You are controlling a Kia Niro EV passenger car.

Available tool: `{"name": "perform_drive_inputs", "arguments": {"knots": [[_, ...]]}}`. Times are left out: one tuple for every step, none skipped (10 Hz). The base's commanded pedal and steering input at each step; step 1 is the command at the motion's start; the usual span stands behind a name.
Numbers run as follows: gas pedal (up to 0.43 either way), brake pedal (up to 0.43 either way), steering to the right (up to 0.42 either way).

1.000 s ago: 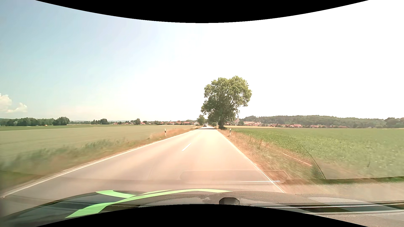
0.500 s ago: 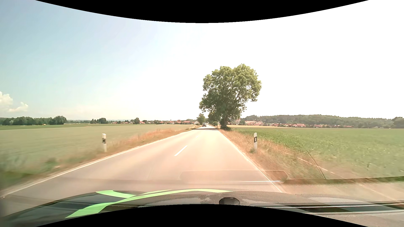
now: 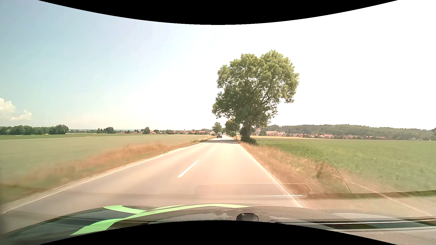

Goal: Follow the waypoints while adhering to traffic rules and regulations

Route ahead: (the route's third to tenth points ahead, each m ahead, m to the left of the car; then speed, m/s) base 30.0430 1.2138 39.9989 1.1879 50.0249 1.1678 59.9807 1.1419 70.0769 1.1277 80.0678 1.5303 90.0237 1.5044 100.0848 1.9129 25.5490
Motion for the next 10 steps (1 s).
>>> {"name": "perform_drive_inputs", "arguments": {"knots": [[0.177,0.0,-0.004],[0.177,0.0,-0.004],[0.209,0.0,-0.004],[0.24,0.0,-0.004],[0.248,0.0,-0.004],[0.26,0.0,-0.004],[0.28,0.0,-0.004],[0.28,0.0,-0.004],[0.287,0.0,-0.004],[0.287,0.0,-0.004]]}}
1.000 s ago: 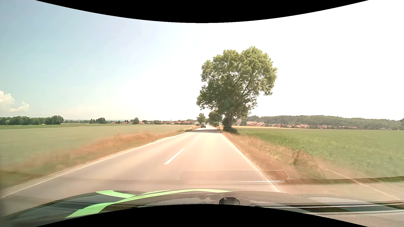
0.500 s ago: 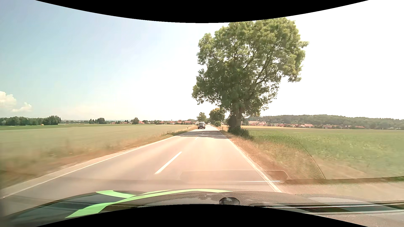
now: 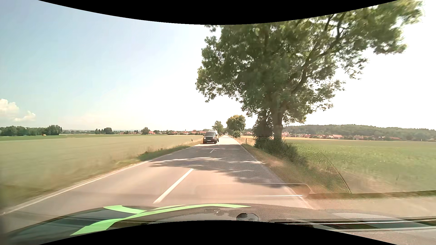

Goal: Follow the waypoints while adhering to traffic rules and regulations

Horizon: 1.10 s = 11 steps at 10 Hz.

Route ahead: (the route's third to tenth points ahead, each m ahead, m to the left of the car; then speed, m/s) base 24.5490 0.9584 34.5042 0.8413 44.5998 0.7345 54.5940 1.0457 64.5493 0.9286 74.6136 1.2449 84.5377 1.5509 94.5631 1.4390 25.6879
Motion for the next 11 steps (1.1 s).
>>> {"name": "perform_drive_inputs", "arguments": {"knots": [[0.287,0.0,-0.003],[0.28,0.0,-0.004],[0.268,0.0,-0.004],[0.268,0.0,-0.004],[0.28,0.0,-0.004],[0.287,0.0,-0.004],[0.311,0.0,-0.004],[0.311,0.0,-0.003],[0.311,0.0,-0.004],[0.299,0.0,-0.004],[0.287,0.0,-0.004]]}}
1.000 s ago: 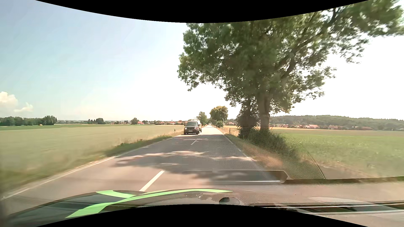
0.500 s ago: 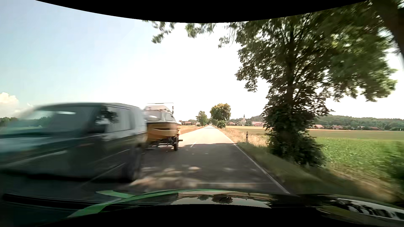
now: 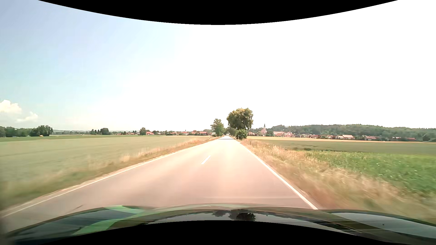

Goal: Follow the waypoints while adhering to traffic rules and regulations

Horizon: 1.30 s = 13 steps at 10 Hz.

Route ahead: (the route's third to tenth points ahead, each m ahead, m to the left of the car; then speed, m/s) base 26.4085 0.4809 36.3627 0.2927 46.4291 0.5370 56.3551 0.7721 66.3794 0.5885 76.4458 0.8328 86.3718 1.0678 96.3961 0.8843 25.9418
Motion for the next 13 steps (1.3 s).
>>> {"name": "perform_drive_inputs", "arguments": {"knots": [[0.28,0.0,-0.004],[0.28,0.0,-0.003],[0.268,0.0,-0.001],[0.26,0.0,0.0],[0.248,0.0,0.0],[0.228,0.0,-0.001],[0.22,0.0,-0.001],[0.209,0.0,-0.001],[0.209,0.0,-0.001],[0.209,0.0,-0.001],[0.209,0.0,-0.001],[0.209,0.0,-0.001],[0.209,0.0,-0.002]]}}
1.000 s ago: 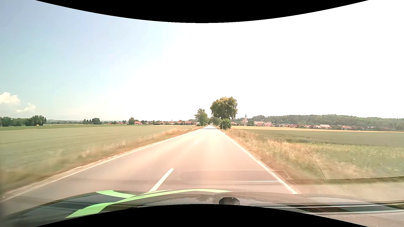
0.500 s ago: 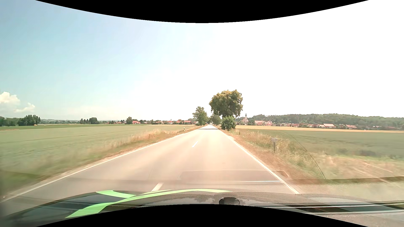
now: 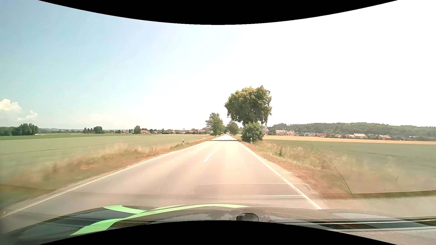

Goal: Follow the waypoints while adhering to traffic rules and regulations

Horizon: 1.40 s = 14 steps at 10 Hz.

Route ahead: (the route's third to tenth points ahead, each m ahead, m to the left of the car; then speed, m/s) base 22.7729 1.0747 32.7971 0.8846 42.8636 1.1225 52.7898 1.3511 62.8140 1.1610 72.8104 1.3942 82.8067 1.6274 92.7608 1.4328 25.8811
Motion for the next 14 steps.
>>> {"name": "perform_drive_inputs", "arguments": {"knots": [[0.22,0.0,-0.002],[0.228,0.0,-0.002],[0.228,0.0,-0.002],[0.228,0.0,-0.002],[0.197,0.0,-0.002],[0.189,0.0,-0.001],[0.189,0.0,-0.001],[0.209,0.0,-0.001],[0.228,0.0,-0.001],[0.24,0.0,-0.001],[0.248,0.0,-0.001],[0.26,0.0,-0.001],[0.26,0.0,-0.001],[0.26,0.0,-0.001]]}}
